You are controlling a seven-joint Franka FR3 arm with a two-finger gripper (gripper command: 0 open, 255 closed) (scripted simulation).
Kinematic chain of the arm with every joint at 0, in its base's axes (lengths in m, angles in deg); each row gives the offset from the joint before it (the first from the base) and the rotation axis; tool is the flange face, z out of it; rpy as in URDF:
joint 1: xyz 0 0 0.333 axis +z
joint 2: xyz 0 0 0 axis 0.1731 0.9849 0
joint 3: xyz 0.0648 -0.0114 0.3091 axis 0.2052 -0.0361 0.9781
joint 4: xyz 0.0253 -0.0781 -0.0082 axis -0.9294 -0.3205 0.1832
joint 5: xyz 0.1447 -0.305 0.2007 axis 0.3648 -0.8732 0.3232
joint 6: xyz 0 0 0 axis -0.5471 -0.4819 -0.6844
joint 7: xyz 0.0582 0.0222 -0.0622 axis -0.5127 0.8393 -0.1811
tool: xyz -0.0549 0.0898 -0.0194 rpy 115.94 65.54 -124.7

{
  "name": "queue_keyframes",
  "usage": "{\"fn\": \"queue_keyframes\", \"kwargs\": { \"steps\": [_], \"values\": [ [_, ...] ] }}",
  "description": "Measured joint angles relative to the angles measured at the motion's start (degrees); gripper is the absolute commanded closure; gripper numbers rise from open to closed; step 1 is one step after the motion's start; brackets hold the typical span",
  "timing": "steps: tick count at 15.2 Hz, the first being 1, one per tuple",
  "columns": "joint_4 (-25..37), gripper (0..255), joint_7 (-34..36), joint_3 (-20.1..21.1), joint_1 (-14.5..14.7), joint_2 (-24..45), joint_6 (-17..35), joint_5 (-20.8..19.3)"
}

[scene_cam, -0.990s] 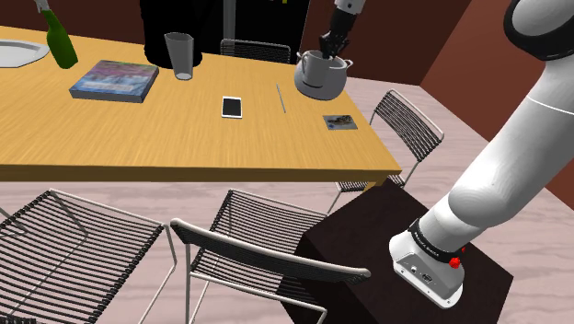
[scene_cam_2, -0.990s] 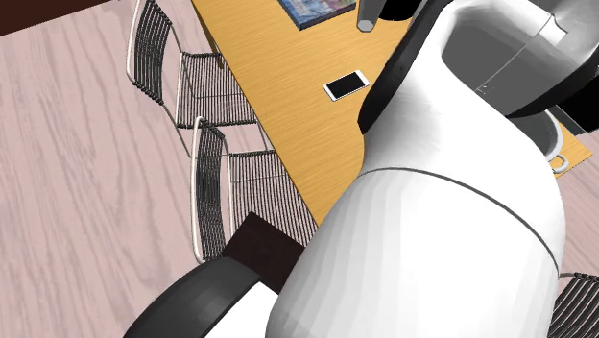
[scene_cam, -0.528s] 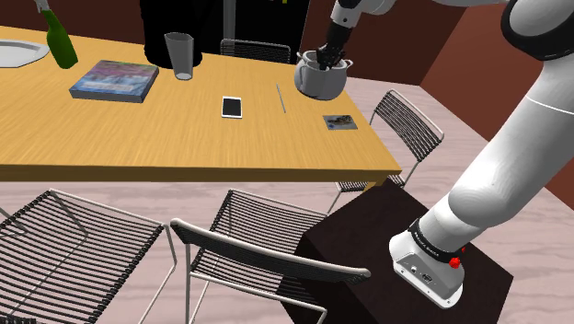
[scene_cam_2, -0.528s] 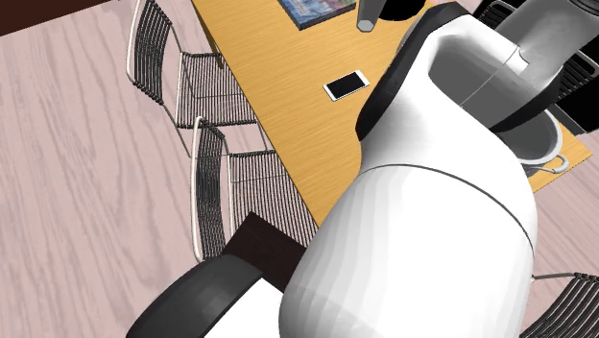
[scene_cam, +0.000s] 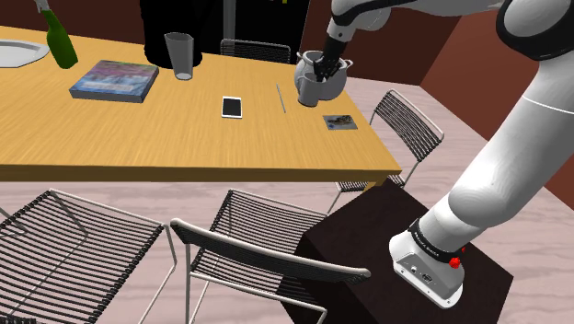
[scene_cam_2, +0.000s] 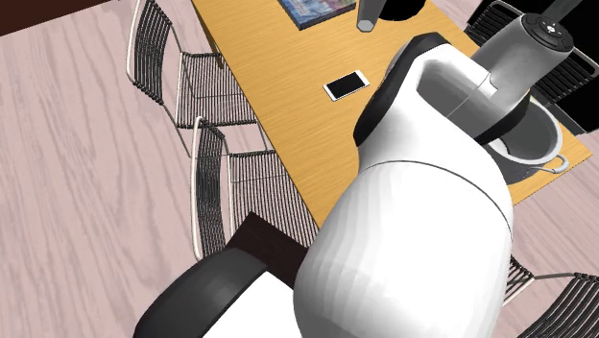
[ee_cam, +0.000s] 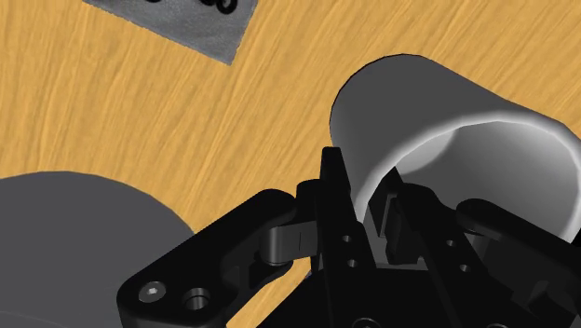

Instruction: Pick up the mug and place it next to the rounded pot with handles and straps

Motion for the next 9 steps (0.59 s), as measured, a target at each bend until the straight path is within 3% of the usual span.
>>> {"fn": "queue_keyframes", "kwargs": {
  "steps": [9],
  "values": [
    [-3.6, 255, -0.6, 0.1, 0.0, 2.6, 6.2, 0.5]
  ]
}}
